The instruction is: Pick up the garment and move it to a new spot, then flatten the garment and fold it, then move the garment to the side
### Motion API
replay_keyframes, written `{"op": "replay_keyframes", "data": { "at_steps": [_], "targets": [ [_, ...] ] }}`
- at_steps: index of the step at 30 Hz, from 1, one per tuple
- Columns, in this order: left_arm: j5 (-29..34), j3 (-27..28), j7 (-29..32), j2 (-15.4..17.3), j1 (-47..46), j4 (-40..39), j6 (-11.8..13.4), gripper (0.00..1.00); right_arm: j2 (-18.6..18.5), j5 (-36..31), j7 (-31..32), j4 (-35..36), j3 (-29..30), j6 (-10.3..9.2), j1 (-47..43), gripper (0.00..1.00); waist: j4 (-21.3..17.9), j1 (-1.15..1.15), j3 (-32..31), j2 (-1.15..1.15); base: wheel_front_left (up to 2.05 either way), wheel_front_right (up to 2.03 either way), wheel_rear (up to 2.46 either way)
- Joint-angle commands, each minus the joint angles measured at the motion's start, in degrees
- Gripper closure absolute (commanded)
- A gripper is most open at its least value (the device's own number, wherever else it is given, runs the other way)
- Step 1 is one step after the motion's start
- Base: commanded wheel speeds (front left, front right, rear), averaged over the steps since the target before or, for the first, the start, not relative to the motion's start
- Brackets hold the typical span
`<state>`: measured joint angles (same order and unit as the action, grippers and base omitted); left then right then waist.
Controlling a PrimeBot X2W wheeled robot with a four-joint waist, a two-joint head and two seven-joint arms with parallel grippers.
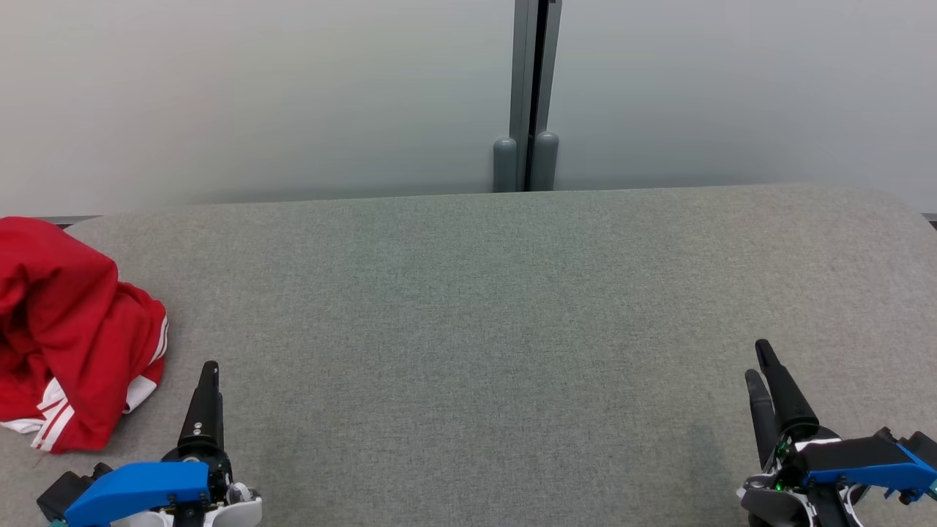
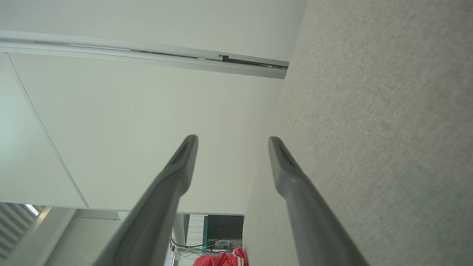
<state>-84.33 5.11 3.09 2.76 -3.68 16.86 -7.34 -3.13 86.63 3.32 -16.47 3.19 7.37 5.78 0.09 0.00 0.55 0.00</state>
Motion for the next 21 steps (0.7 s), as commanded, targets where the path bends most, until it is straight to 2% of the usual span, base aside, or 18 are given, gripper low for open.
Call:
{"op": "replay_keyframes", "data": {
  "at_steps": [1,21],
  "targets": [
    [2.4,-0.1,-0.6,0.4,-2.0,-0.6,0.0,0.0,-0.8,-2.0,-0.8,0.5,-0.5,0.04,2.2,0.0,0.0,0.0,0.1,0.0,0.0,0.0,0.0],
    [26.7,-1.7,-5.4,0.9,-2.4,1.0,-0.1,0.0,-1.3,-24.4,-5.5,-3.1,-2.2,0.07,4.7,0.0,-0.1,0.0,0.6,0.0,0.0,0.0,0.0]
  ]
}}
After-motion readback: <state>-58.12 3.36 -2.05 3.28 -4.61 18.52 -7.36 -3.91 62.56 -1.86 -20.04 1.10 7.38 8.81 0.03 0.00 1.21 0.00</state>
